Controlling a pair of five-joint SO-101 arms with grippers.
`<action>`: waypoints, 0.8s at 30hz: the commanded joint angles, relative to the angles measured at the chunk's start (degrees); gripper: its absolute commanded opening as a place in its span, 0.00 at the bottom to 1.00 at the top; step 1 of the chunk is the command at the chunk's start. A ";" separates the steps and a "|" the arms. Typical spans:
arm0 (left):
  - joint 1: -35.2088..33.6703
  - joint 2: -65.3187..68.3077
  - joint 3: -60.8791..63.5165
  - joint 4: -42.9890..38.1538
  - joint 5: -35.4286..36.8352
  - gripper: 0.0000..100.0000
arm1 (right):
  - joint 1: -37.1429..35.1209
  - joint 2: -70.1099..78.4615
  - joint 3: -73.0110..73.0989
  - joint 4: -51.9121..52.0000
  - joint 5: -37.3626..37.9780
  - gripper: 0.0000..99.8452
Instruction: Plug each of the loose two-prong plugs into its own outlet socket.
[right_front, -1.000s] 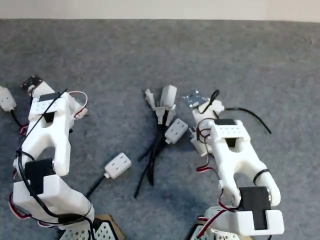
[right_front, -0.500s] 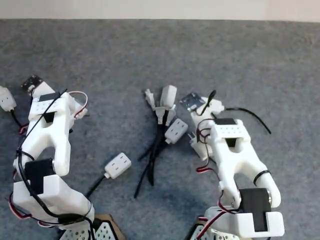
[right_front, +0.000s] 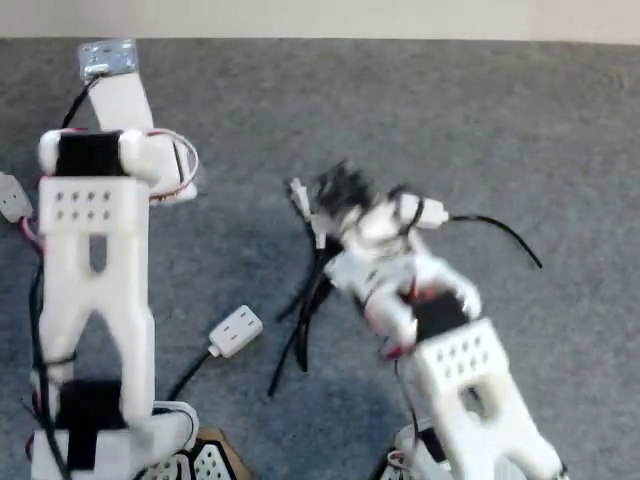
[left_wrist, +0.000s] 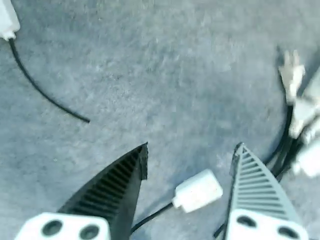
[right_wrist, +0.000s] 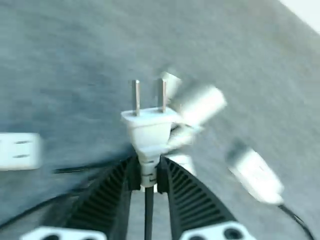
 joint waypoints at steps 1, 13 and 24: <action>0.66 -7.96 3.74 1.32 -3.25 0.28 | -8.75 -7.52 7.25 -4.53 -2.29 0.01; 8.04 -44.70 61.32 -32.97 -3.69 0.34 | -16.66 4.53 12.18 -14.29 -5.36 0.01; 8.84 -70.11 84.70 -34.11 0.97 0.34 | -16.40 11.03 11.82 -15.52 -5.63 0.01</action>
